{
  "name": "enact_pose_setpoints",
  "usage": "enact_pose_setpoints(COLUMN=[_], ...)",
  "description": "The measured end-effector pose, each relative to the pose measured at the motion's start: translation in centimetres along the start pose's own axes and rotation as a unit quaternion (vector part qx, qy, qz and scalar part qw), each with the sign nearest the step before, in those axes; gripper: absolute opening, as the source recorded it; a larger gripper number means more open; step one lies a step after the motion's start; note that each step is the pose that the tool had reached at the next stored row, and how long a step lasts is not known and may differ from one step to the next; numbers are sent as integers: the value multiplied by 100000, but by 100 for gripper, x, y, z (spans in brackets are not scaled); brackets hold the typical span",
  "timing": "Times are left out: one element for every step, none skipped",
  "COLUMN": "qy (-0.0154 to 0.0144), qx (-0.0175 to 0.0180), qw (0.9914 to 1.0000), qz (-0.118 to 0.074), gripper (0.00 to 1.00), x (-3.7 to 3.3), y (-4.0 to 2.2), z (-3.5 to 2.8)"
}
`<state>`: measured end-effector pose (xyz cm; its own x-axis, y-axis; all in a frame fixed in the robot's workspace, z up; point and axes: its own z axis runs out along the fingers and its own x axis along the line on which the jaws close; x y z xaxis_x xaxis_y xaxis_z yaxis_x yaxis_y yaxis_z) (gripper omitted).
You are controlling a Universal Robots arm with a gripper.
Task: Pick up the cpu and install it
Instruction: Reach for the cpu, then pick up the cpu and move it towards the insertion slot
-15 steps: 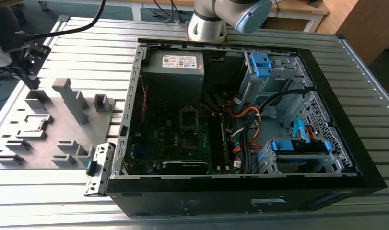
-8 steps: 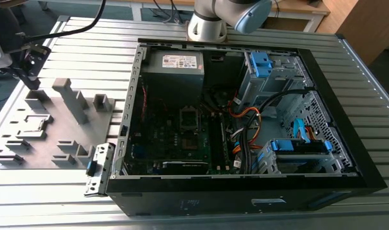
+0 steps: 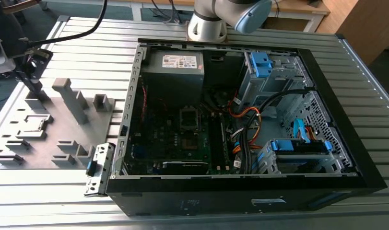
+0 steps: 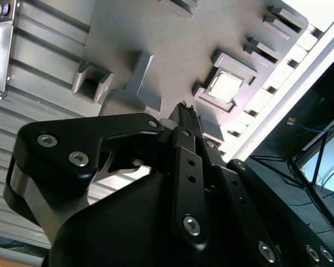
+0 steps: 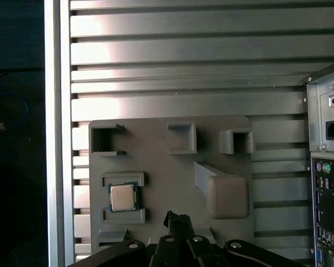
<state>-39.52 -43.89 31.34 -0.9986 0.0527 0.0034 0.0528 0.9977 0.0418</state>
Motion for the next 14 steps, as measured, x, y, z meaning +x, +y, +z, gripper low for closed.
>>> enact_pose_setpoints(qy=[-13, -13, -15, -13, -12, -14, -21, -24, -24, -14, -16, -17, -14, -11], qx=[-11, -10, -11, -10, -9, -10, -16, -19, -18, -11, -11, -13, -11, -10], qw=[100000, 100000, 100000, 100000, 100000, 100000, 100000, 100000, 100000, 100000, 100000, 100000, 100000, 100000], qz=[-8, -17, -16, -17, -17, -19, -23, -23, -18, -18, -13, -14, -17, -16], gripper=[11, 11, 11, 11, 11, 11, 11, 11, 11, 11, 11, 11, 11, 11], x=[0, 0, 0, 0, 0, 0, 1, 5, 10, 15, 21, 30, 39, 48], y=[0, 0, 0, 0, 0, 0, -1, -1, -1, -1, -1, -2, -3, -3], z=[3, 4, 4, 4, 4, 4, 5, 6, 7, 8, 10, 14, 17, 23])
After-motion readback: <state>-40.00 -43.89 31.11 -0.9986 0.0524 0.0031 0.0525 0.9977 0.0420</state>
